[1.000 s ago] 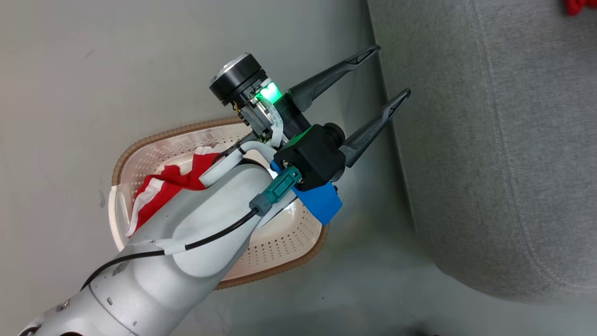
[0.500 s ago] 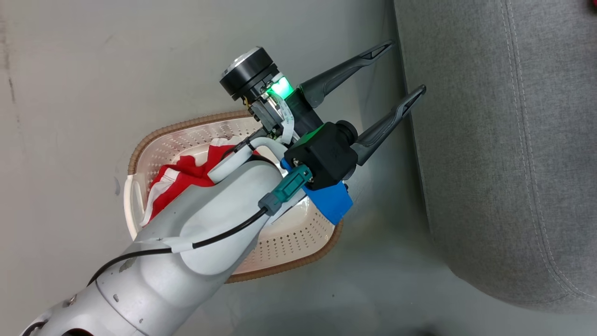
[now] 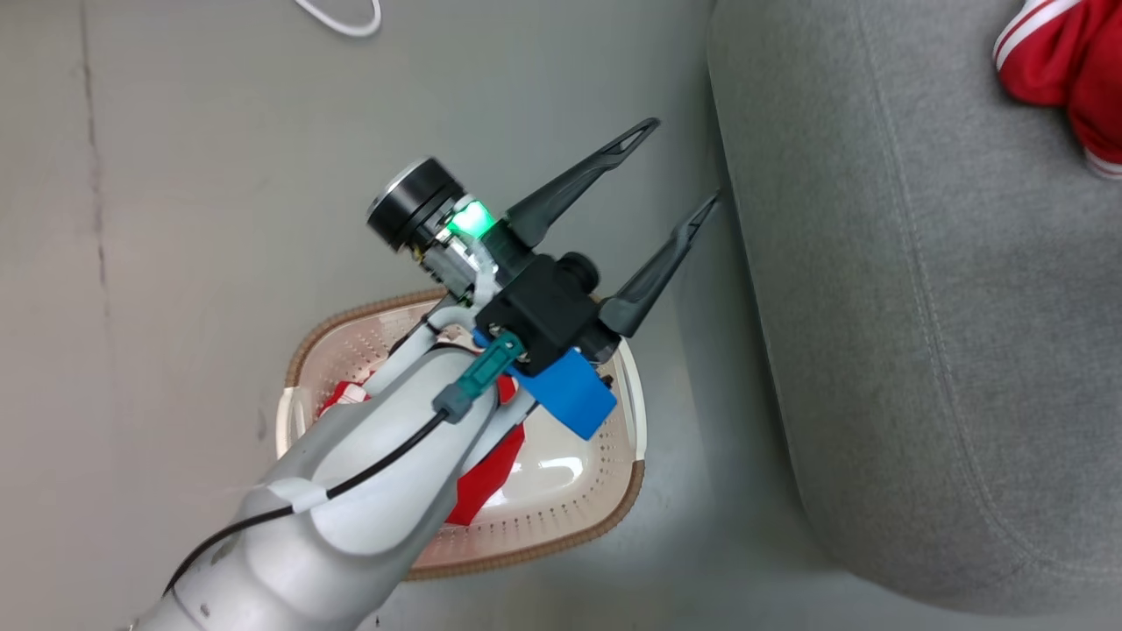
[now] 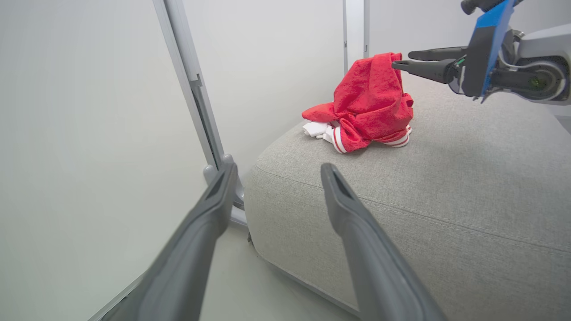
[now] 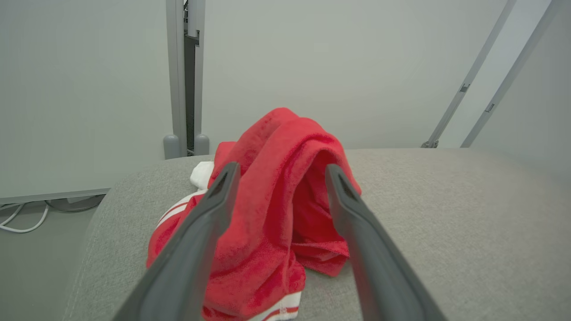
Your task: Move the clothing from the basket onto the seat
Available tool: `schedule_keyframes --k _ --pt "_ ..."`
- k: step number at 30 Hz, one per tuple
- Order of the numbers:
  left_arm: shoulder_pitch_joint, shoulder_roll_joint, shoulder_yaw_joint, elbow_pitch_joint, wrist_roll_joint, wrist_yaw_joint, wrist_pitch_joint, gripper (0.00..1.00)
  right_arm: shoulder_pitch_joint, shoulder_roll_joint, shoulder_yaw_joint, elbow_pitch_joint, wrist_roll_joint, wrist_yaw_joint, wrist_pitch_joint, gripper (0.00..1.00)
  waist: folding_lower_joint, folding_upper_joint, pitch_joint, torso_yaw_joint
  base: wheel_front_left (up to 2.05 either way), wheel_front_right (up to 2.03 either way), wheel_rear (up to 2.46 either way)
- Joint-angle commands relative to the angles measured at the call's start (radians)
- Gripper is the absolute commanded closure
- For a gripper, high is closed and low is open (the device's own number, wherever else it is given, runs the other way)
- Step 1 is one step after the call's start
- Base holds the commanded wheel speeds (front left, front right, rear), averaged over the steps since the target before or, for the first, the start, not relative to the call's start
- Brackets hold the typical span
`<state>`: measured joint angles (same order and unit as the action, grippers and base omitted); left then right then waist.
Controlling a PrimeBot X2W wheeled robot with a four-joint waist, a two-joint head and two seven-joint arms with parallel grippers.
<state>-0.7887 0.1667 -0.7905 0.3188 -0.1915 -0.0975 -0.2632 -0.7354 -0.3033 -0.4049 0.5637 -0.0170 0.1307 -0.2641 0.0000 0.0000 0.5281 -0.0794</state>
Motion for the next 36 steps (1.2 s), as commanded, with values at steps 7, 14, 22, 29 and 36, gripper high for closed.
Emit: schedule_keyframes --k 7,14,22,29,36 --pt "0.132 0.028 0.099 -0.007 -0.037 0.036 -0.003 0.00 0.182 0.045 0.076 -0.138 0.021 0.000 -0.001 0.00 0.0000 0.0000 -0.138 -0.005 0.00 0.00 0.00" --pt "0.282 0.048 0.223 -0.017 -0.064 0.066 -0.003 0.00 0.325 0.093 0.183 -0.270 0.036 0.000 -0.001 0.00 0.0000 0.0000 -0.251 0.032 0.00 0.00 0.00" --pt "0.426 0.046 0.357 -0.038 -0.068 0.080 -0.003 0.00 0.429 0.150 0.293 -0.368 0.058 0.000 0.000 0.00 0.0000 0.0000 -0.351 0.089 0.00 0.00 0.00" --pt "0.528 0.038 0.459 -0.053 -0.051 0.075 -0.002 0.00 0.496 0.198 0.364 -0.431 0.070 0.000 0.000 0.00 0.0000 0.0000 -0.416 0.131 0.00 0.00 0.00" --pt "0.614 0.027 0.544 -0.066 -0.032 0.071 -0.002 0.00 0.580 0.226 0.372 -0.469 0.057 0.000 0.000 0.00 0.0000 0.0000 -0.477 0.157 0.00 0.00 0.00"
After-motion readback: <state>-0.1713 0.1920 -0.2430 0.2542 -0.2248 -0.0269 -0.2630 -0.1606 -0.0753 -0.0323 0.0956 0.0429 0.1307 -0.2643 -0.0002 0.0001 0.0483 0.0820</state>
